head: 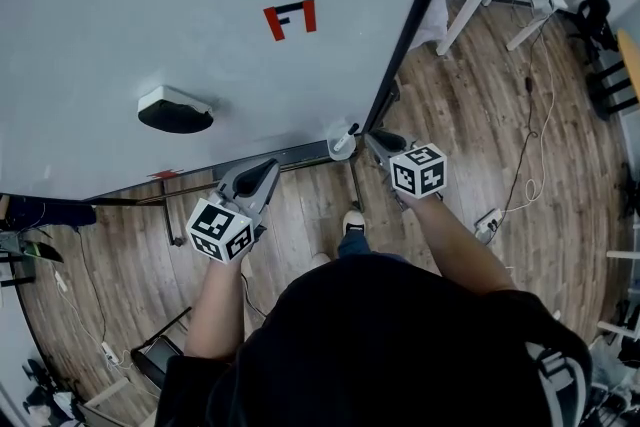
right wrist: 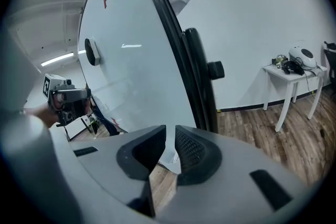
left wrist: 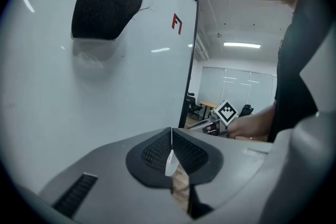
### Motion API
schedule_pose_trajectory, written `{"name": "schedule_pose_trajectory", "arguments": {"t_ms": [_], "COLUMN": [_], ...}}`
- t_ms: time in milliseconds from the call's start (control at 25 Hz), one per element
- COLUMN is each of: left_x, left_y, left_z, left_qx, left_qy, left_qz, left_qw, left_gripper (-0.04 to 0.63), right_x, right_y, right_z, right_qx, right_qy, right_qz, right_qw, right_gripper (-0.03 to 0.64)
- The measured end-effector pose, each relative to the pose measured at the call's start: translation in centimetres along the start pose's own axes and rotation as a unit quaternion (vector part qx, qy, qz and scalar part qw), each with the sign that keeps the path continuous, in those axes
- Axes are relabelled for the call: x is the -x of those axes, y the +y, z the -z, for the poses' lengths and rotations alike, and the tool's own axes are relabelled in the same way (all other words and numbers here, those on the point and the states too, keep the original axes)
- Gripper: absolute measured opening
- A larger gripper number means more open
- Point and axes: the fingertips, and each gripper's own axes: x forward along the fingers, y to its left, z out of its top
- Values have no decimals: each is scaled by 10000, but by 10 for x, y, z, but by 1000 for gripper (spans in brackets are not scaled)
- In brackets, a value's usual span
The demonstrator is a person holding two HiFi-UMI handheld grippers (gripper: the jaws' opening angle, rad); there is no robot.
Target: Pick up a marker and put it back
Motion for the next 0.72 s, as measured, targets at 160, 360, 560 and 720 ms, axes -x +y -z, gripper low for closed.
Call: {"name": "schedule_pose_trajectory", "arguments": {"t_ms": [160, 360, 560, 720], "left_x": [0, -5, -12, -13], "left_y": [4, 7, 6, 6], "left_z": [10, 19, 28, 32], "left_qx": [88, 176, 221, 244], "left_qy": [92, 177, 285, 358], "left_qz": [-30, -12, 67, 97], "left_qw": [9999, 9997, 9993, 9990], "left_gripper": [15, 15, 15, 15], "right_x": [-14, -33, -47, -55], "right_y": [-6, -12, -15, -20], "right_z": [11, 27, 39, 43], "right_qx": [-41, -113, -212, -258], "right_qy": [157, 361, 473, 526], "right_qz": [3, 9, 16, 90], "right_qw": [9999, 9993, 9987, 9982], "right_gripper": [55, 66, 72, 77]}}
